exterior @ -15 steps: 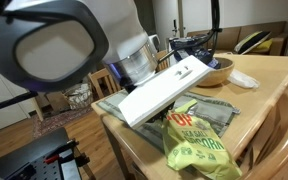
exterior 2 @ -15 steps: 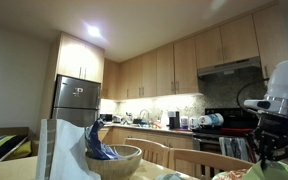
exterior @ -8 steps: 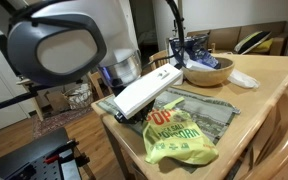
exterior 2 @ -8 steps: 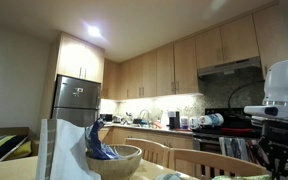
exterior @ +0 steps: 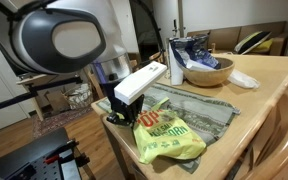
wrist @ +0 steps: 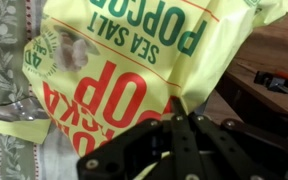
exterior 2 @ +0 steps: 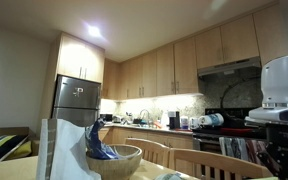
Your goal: Pick the bag of popcorn and pour its contents on the cloth on the table
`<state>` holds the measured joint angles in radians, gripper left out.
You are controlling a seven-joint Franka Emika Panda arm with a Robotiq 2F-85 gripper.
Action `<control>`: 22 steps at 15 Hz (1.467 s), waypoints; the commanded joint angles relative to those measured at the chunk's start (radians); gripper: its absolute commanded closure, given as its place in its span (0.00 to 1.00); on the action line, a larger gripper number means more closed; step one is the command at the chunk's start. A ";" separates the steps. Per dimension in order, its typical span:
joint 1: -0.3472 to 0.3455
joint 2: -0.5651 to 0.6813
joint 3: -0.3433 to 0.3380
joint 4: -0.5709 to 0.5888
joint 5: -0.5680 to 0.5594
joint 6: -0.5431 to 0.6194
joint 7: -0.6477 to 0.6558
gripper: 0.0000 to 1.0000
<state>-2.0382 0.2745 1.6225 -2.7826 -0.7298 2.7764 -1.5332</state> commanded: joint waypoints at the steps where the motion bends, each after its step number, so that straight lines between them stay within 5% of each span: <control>1: -0.131 0.044 0.087 0.000 -0.146 -0.034 0.025 1.00; 5: -0.265 0.158 0.121 0.002 -0.350 -0.072 0.058 1.00; 6: -0.191 0.058 0.084 0.003 -0.272 -0.014 0.034 1.00; 13: -0.182 0.070 0.069 0.003 -0.291 -0.024 0.025 1.00; 22: -0.367 0.200 0.314 0.006 -0.532 -0.097 0.058 1.00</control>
<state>-2.3375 0.3680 1.8461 -2.7713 -1.1915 2.7541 -1.4855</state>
